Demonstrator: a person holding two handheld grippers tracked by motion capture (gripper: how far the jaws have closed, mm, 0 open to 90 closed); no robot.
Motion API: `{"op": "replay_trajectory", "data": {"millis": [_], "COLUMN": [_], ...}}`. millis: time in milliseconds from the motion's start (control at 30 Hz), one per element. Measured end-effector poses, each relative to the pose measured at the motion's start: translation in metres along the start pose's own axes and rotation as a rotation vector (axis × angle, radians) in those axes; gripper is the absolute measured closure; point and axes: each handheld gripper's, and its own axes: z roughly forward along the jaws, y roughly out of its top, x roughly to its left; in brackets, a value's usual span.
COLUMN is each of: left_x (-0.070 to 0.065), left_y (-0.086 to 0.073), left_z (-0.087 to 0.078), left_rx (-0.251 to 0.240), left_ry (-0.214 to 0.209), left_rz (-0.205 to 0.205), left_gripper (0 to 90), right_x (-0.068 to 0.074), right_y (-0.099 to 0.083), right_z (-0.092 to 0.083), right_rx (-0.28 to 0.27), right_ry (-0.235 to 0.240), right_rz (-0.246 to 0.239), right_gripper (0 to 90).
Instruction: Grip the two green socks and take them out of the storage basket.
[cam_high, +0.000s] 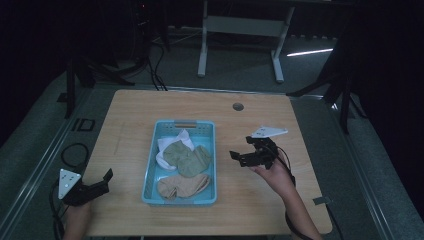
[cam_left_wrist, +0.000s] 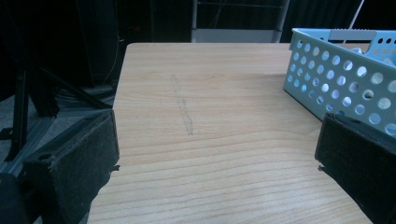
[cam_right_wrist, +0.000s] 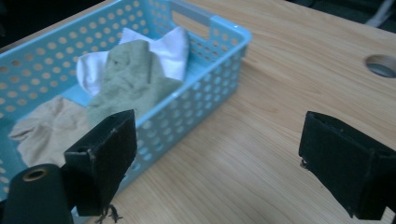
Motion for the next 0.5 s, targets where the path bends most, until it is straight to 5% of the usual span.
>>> {"op": "replay_trajectory", "data": {"millis": [500], "left_x": [0.0], "left_y": [0.0], "left_z": [0.0], "left_rx": [-0.002], "left_ry": [-0.005], "left_rz": [-0.001], "left_gripper": [0.0], "right_x": [0.028], "right_y": [0.02], "right_z": [0.046], "right_rx": [0.049], "right_ry": [0.092], "right_rz": [-0.042], "right_gripper": [12.8]}}
